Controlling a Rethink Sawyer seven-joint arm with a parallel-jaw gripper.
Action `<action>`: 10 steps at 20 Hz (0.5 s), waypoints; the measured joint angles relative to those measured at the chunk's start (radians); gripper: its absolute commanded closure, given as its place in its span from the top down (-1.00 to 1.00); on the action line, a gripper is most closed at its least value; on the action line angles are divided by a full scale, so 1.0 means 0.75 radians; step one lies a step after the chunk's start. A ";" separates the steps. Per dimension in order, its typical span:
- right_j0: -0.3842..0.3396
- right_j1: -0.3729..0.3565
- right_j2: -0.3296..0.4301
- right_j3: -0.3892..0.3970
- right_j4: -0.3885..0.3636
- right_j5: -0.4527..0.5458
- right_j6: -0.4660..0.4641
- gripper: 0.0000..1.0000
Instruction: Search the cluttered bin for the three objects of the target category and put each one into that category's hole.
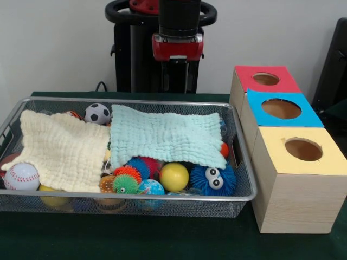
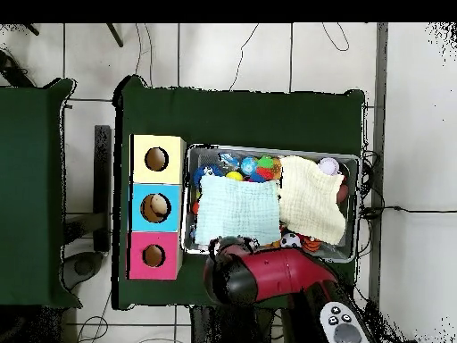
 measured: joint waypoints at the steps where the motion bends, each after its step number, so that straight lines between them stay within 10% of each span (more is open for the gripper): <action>1: 0.000 0.013 0.000 0.000 -0.013 -0.010 0.000 1.00; 10: 0.031 0.185 -0.012 -0.034 -0.160 -0.188 0.000 1.00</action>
